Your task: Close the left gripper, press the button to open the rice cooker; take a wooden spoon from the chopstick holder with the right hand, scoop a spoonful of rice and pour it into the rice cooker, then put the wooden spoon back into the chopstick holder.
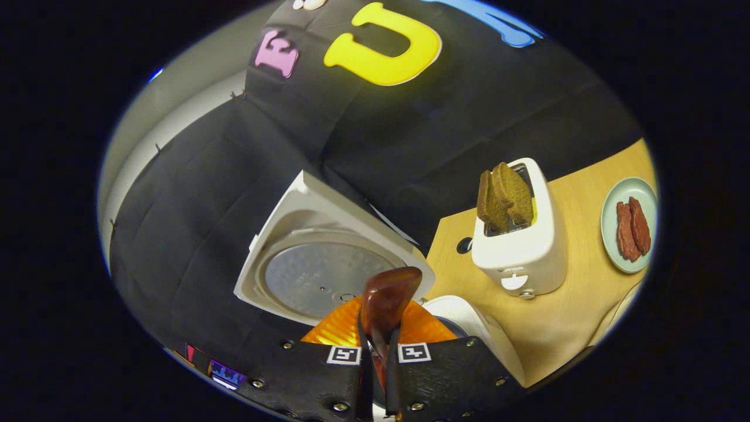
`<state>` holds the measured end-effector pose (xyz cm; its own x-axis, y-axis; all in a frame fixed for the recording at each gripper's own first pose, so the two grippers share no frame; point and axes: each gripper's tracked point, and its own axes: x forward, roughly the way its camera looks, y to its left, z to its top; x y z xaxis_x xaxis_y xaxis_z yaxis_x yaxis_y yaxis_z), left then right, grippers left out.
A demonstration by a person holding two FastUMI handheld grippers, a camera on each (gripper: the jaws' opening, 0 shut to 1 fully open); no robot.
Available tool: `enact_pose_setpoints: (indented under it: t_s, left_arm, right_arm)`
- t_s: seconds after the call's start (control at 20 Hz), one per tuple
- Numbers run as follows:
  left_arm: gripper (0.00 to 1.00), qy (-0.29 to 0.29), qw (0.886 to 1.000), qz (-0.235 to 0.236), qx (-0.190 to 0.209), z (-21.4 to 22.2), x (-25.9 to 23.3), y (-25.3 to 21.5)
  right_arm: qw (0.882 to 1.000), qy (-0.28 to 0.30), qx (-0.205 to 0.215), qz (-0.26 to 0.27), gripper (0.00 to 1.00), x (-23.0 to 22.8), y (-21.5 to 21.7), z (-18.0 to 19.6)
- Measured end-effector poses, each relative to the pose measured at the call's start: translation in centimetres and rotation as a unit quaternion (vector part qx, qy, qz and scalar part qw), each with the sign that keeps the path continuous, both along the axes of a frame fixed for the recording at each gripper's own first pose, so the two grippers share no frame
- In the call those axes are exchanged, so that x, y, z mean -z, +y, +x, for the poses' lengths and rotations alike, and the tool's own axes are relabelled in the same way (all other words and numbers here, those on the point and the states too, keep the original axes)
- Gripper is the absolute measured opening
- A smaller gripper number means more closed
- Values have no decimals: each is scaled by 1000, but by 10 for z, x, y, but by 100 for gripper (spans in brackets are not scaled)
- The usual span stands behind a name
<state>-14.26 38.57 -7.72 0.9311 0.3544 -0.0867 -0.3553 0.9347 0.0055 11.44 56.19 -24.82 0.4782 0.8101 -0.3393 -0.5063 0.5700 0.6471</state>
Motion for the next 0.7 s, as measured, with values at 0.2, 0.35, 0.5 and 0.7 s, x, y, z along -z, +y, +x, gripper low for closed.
enact_pose_setpoints:
  t_s: [0.2,0.35,0.5,0.7]
  left_arm:
    - [99,-2,1000,-5,-19,-10,2,10]
    - [98,-1,1000,-5,-30,-18,6,13]
    - [99,0,999,-9,-40,-25,9,17]
    - [97,-4,998,-5,-55,-33,6,18]
  right_arm:
    - [991,-88,-56,-86,9,16,25,-15]
    - [958,-199,-119,-167,9,27,41,-29]
    - [894,-326,-196,-238,9,31,52,-50]
    - [808,-450,-260,-277,8,19,58,-73]
